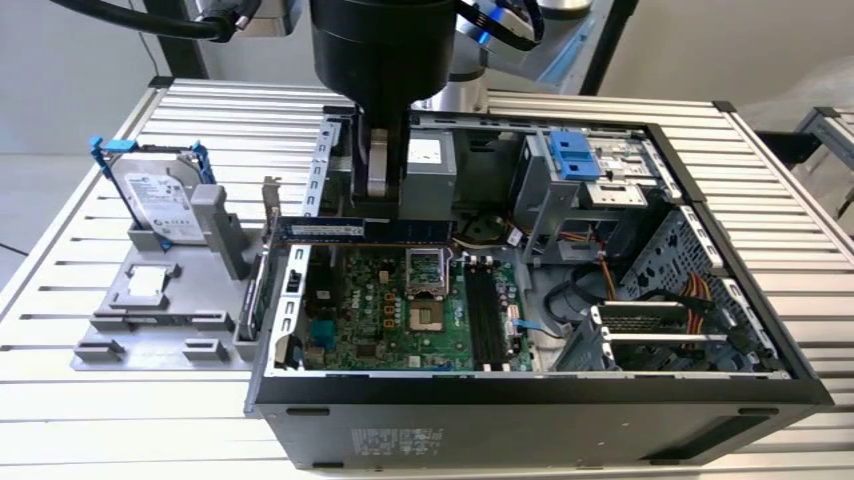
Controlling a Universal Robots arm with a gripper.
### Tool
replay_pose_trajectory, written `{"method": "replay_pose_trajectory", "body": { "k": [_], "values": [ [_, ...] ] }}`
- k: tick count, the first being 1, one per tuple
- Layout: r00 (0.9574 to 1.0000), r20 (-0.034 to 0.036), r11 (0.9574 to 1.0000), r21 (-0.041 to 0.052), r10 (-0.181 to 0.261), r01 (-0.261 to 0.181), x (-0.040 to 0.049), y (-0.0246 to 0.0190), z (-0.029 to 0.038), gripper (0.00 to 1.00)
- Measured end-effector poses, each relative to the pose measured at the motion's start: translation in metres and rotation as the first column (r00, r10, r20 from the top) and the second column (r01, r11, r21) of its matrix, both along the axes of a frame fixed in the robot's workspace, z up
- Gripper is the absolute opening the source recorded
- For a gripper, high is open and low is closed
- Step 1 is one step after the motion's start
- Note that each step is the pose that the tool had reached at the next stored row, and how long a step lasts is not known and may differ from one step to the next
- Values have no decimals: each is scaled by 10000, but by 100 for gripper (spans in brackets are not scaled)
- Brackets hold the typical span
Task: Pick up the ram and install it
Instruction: 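Pick up the ram and move it above insertion slot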
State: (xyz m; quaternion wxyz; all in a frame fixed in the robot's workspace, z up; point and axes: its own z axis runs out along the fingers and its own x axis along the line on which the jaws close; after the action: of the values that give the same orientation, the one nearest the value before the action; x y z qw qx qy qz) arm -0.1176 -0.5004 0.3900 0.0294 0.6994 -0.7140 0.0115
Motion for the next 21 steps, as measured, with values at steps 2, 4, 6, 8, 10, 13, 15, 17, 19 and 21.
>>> {"method": "replay_pose_trajectory", "body": {
  "k": [2, 4, 6, 8, 10, 13, 15, 17, 19, 21],
  "values": [
    [10000, 0, 10000, -1, -1, 1, 14, 0, 0, 0],
    [10000, 0, 10000, 0, 0, 0, 30, 0, 0, 0],
    [10000, 0, 10000, 0, -1, 1, 45, 0, 0, 0],
    [10000, 0, 10000, 0, -1, 1, 60, 0, 0, 0],
    [10000, 0, 10000, 0, -1, 1, 77, 0, 0, 0],
    [10000, 0, 10000, 0, 0, 0, 101, 0, 0, 0],
    [10000, 0, 10000, 0, 0, 0, 116, 0, 0, 0],
    [10000, 0, 10000, -1, 0, 0, 133, 0, 0, 0],
    [10000, 0, 10000, 0, 0, 0, 149, 0, 0, 0],
    [10000, 0, 10000, -1, -1, 1, 165, 0, 1, 0]
  ]
}}
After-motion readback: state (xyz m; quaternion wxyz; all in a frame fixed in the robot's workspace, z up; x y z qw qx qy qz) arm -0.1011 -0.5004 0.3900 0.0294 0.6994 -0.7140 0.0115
